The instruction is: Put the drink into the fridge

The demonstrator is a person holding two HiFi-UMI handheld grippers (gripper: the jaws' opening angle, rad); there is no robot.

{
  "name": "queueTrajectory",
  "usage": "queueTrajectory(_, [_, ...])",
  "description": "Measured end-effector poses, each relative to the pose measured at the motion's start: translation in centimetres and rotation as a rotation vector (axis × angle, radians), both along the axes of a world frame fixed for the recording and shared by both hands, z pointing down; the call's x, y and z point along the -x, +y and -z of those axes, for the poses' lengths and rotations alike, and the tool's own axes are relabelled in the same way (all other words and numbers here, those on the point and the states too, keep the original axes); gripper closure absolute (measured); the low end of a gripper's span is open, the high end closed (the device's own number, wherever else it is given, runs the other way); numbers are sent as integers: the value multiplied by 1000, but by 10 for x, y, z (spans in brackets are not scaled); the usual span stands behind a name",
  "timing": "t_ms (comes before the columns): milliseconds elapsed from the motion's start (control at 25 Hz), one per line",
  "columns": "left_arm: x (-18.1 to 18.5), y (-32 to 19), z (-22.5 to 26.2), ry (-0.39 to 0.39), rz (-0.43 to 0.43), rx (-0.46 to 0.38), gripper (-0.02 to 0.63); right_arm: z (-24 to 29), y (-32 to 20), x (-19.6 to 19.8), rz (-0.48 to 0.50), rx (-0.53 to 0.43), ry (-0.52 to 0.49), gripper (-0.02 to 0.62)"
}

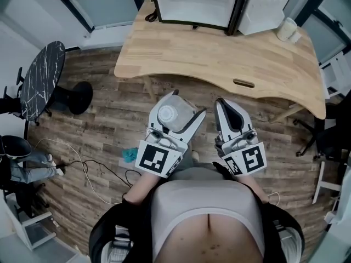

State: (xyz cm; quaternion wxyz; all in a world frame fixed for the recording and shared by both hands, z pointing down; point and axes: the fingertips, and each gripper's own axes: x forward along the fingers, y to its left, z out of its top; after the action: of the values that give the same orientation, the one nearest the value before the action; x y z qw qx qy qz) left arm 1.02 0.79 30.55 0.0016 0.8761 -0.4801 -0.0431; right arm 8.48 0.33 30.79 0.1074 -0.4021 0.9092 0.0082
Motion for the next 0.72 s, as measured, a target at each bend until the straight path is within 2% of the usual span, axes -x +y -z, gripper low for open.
queueTrajectory(320, [2, -24, -4, 3, -2, -14, 273, 0, -19, 1, 1, -10, 2, 565])
queueTrajectory(720, [7, -89, -4, 7, -39, -24, 273, 1, -84, 6, -40, -21, 11, 565])
